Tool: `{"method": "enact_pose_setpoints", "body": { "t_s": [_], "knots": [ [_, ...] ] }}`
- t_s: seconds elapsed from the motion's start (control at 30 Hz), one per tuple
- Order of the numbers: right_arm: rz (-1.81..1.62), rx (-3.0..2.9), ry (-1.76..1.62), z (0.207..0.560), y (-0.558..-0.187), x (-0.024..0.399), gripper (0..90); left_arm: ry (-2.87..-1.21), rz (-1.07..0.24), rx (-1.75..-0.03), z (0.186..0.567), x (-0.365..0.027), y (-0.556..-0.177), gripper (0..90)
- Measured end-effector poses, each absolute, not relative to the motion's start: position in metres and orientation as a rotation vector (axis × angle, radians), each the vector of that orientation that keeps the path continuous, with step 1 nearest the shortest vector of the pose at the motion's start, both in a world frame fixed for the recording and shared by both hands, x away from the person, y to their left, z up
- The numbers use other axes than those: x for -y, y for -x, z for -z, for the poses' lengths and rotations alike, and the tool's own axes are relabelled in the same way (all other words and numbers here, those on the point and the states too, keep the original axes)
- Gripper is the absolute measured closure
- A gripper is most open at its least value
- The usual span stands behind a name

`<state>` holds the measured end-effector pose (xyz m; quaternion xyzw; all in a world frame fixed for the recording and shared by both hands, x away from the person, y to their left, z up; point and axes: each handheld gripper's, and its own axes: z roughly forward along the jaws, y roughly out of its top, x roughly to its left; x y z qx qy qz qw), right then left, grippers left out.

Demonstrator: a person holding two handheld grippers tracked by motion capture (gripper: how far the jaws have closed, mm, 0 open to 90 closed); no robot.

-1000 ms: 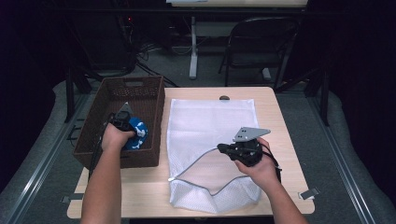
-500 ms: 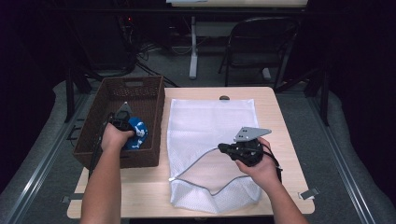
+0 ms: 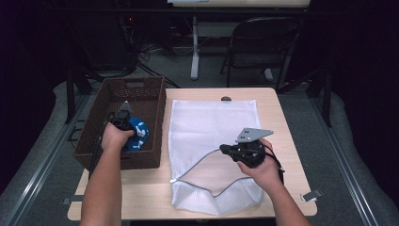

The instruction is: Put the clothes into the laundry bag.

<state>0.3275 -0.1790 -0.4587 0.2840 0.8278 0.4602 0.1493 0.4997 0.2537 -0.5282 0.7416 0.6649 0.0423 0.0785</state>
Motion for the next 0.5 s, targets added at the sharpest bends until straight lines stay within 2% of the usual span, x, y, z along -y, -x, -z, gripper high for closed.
{"method": "enact_pose_setpoints", "body": {
  "t_s": [0.5],
  "knots": [
    [-1.320, -2.374, -0.821, 0.458, -0.328, 0.181, 88.8, -2.230, -0.146, -1.918, 0.498, -0.248, -0.497, 69.3]
  ]
}}
